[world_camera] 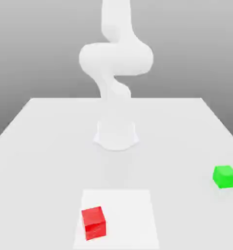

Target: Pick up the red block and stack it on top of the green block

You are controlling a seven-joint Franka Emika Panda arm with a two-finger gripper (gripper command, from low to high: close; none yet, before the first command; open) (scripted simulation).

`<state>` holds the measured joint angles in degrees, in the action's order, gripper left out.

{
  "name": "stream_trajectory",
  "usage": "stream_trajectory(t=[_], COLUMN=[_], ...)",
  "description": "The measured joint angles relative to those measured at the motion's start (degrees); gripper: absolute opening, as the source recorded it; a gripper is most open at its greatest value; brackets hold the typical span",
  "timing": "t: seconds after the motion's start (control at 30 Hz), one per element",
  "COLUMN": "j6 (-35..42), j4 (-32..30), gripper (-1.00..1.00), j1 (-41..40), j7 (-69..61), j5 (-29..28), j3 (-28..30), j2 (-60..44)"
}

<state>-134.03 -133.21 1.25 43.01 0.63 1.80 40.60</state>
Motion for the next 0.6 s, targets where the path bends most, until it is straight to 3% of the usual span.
stream_trajectory(t=[0.6], j6=[-16.2], j4=[-10.3], gripper=[0.00], j1=[4.0], j7=[-20.9], j5=[5.3], j3=[8.1], j2=[-37.8])
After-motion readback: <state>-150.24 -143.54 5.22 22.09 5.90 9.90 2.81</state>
